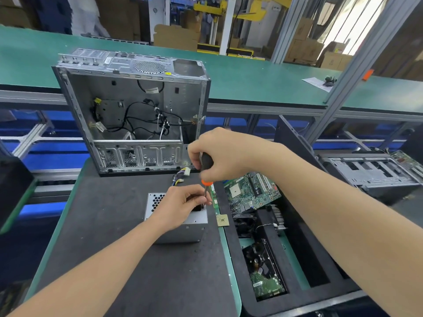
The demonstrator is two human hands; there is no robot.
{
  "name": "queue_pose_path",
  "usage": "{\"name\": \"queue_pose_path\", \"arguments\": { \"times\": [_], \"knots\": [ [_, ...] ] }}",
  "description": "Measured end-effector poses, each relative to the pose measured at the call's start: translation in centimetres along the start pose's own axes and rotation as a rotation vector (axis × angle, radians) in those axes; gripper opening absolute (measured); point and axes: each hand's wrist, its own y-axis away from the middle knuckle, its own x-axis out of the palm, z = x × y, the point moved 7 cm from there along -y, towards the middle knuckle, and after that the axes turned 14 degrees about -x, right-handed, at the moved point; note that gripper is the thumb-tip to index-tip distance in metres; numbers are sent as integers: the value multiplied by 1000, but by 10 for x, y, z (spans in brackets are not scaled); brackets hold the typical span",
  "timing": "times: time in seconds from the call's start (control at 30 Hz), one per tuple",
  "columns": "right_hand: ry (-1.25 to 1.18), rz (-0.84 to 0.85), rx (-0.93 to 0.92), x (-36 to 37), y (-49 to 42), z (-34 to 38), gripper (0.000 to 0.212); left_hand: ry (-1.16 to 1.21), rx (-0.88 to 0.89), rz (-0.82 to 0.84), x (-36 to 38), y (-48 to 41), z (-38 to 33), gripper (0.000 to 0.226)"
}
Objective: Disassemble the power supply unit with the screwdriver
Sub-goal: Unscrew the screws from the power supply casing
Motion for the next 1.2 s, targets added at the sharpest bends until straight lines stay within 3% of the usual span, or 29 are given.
{"name": "queue_pose_path", "arguments": {
  "times": [0.13,0.2,0.33,0.53,0.7,0.8,0.93,1.0,1.1,1.2],
  "knots": [
    [293,-183,234,-11,5,-4,65,-20,2,-13,0,-1,0,24],
    [377,-210,349,-10,5,-4,74,-27,4,-12,-1,0,0,25],
    [169,-141,372,2,-1,-13,59,1,1,-1,0,0,1,24],
    [17,7,107,-1,-3,-6,10,42,-8,27,1,-1,3,23],
    [-2,105,18,2,-4,3,17,22,-1,29,2,-1,2,23],
    [28,62,25,1,-1,3,16,-1,17,14,1,0,-1,25],
    [318,-147,235,-8,3,-3,53,3,16,18,1,0,0,25],
    [326,-193,322,-8,4,-4,61,6,11,22,2,0,1,24],
    [203,-102,297,0,-2,-12,49,28,-5,34,3,-1,2,22],
    [104,-1,161,-2,-3,-8,20,44,-18,36,2,-2,4,22]
  ]
}}
